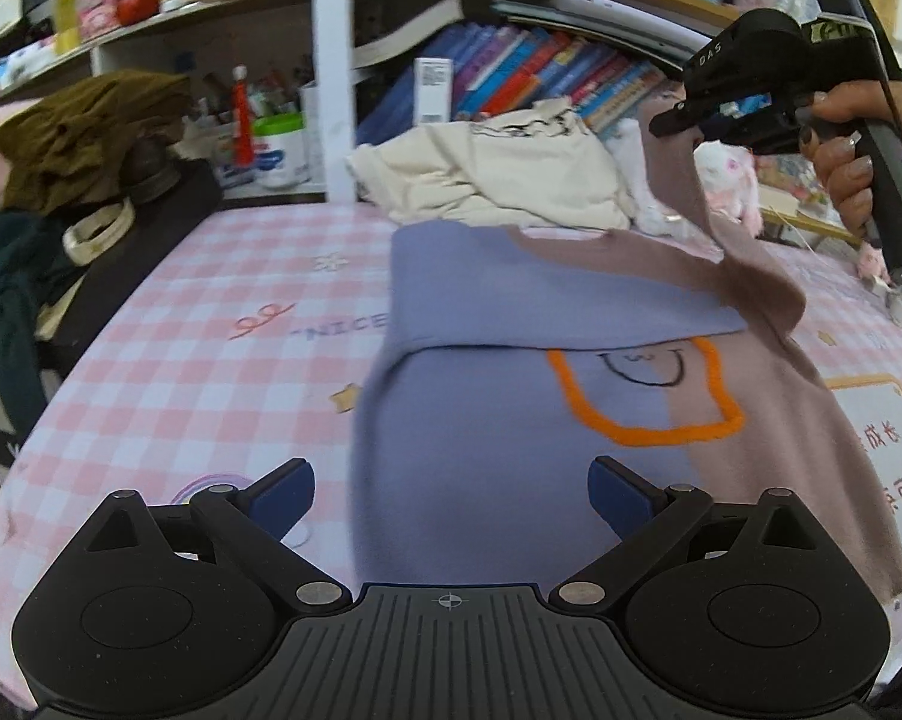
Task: Fold clothes
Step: 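Lift the mauve sleeve and fold it across the sweater body, then lay the mauve sleeve on the sweater and open the right gripper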
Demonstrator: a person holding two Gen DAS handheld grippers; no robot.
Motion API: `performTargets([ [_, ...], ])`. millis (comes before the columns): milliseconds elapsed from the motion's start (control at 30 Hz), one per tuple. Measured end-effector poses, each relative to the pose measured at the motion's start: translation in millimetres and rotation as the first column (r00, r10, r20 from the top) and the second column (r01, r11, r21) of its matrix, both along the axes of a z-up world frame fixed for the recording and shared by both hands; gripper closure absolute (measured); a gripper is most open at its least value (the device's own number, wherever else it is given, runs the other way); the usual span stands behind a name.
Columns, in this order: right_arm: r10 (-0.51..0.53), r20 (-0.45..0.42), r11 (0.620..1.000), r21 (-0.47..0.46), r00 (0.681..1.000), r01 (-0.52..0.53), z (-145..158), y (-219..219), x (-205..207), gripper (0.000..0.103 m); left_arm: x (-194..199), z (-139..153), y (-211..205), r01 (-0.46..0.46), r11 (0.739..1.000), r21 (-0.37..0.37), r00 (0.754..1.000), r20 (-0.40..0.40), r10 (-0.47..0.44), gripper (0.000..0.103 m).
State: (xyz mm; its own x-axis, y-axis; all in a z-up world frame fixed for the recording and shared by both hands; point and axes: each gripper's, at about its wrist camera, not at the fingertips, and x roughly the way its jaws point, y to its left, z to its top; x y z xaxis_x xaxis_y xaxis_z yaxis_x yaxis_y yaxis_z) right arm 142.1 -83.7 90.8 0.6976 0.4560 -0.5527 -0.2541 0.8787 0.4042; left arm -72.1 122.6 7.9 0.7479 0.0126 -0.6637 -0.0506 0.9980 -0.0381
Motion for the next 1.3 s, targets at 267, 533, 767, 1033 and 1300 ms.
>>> performTargets([
  [267,0.039,-0.036,0.999,-0.032,0.999,-0.04,-13.1,45.3,5.3,0.091,-4.9,-0.7,17.8,-0.033,0.999,-0.012,0.999,0.004,0.033,0.004],
  [533,0.103,-0.058,0.994,0.038,0.993,-0.101,-22.8,51.2,2.5,0.063,-3.2,-2.3,22.9,-0.039,0.999,-0.022,0.999,0.004,0.04,0.004],
  [767,0.055,-0.069,0.998,0.034,0.996,-0.053,-26.0,20.5,-15.4,0.063,7.2,-4.0,19.3,-0.004,0.999,-0.046,1.0,0.001,0.004,0.004],
  [1033,-0.024,-0.121,0.999,-0.034,0.992,0.02,-52.6,-28.6,-63.8,0.061,19.8,-11.6,14.3,0.052,0.996,-0.072,0.998,-0.023,-0.053,0.004],
  [1300,-0.082,-0.179,0.988,-0.142,0.98,0.057,-85.4,-63.6,-135.7,0.046,21.9,-16.5,16.3,0.094,0.993,-0.069,0.993,-0.067,-0.098,0.004],
])
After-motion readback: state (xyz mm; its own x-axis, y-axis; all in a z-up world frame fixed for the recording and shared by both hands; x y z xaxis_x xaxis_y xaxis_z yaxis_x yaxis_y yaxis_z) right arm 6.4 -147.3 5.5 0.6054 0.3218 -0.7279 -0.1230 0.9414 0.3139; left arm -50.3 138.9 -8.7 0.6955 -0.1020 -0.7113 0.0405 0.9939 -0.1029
